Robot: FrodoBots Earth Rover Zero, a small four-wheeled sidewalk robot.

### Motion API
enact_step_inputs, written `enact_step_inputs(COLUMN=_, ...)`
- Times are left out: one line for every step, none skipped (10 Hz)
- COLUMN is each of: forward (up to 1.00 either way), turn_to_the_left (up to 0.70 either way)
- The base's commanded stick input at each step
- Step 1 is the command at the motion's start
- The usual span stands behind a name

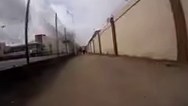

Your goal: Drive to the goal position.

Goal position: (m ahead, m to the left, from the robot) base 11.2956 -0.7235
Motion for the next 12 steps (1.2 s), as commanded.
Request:
enact_step_inputs(forward=0.70, turn_to_the_left=0.06)
enact_step_inputs(forward=0.70, turn_to_the_left=0.08)
enact_step_inputs(forward=0.70, turn_to_the_left=0.00)
enact_step_inputs(forward=0.70, turn_to_the_left=0.00)
enact_step_inputs(forward=0.70, turn_to_the_left=0.00)
enact_step_inputs(forward=0.70, turn_to_the_left=0.00)
enact_step_inputs(forward=0.70, turn_to_the_left=0.09)
enact_step_inputs(forward=0.70, turn_to_the_left=0.01)
enact_step_inputs(forward=0.70, turn_to_the_left=0.03)
enact_step_inputs(forward=0.70, turn_to_the_left=0.15)
enact_step_inputs(forward=0.70, turn_to_the_left=0.17)
enact_step_inputs(forward=0.70, turn_to_the_left=0.14)
